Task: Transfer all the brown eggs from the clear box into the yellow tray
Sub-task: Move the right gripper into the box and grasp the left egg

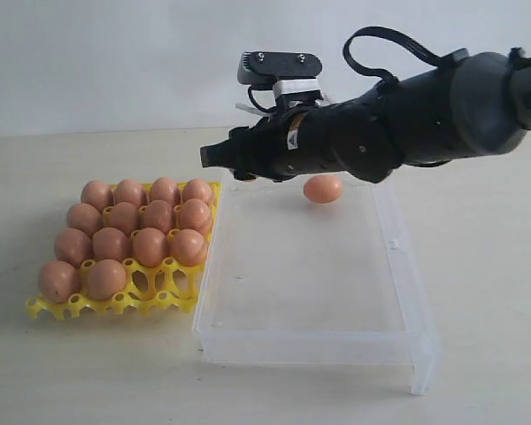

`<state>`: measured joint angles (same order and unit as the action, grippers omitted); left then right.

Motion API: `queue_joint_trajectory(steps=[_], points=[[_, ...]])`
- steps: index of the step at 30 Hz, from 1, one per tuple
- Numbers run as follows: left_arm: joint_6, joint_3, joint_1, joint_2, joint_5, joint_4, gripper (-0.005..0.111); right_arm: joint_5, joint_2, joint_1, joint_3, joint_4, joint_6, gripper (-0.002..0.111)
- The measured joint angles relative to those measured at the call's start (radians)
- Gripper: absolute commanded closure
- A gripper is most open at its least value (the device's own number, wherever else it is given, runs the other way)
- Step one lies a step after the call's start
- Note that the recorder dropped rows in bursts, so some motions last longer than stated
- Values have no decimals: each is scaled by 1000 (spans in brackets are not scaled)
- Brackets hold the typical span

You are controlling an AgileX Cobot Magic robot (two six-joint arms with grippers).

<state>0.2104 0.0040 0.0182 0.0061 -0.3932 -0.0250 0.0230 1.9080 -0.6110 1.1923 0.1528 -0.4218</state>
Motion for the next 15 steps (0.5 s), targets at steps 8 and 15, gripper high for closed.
queue_joint_trajectory(steps=[8,15], points=[[0,0,0,0,0,0,107,163,-146,-4,-189,-19,95,108],[0,0,0,0,0,0,107,221,-211,-4,-281,-23,139,108]])
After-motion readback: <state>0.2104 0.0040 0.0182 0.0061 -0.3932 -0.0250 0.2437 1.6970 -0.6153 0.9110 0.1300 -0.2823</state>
